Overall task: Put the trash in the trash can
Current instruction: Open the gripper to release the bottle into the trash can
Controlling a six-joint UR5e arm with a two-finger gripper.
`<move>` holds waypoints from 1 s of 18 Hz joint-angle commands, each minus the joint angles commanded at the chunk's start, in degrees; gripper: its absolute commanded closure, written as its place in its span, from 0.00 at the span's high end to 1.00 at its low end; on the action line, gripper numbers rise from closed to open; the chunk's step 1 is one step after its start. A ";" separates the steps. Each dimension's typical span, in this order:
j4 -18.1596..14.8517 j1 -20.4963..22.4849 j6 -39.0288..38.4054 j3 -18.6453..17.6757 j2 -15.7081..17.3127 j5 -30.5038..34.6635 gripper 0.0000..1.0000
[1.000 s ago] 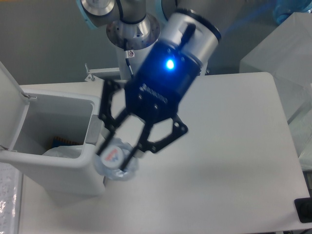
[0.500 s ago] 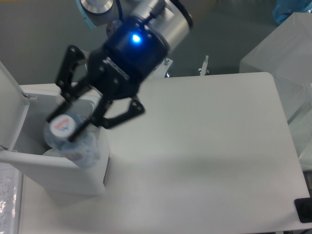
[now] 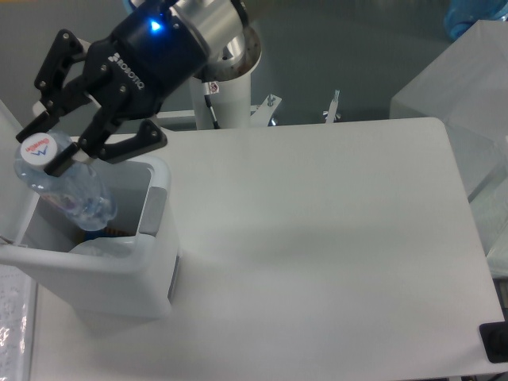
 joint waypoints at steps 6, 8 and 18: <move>0.00 -1.06 7.47 -6.51 2.11 0.00 0.37; 0.09 -1.05 10.28 -7.57 2.46 0.00 0.62; 0.97 2.36 11.70 -7.14 0.10 0.53 1.00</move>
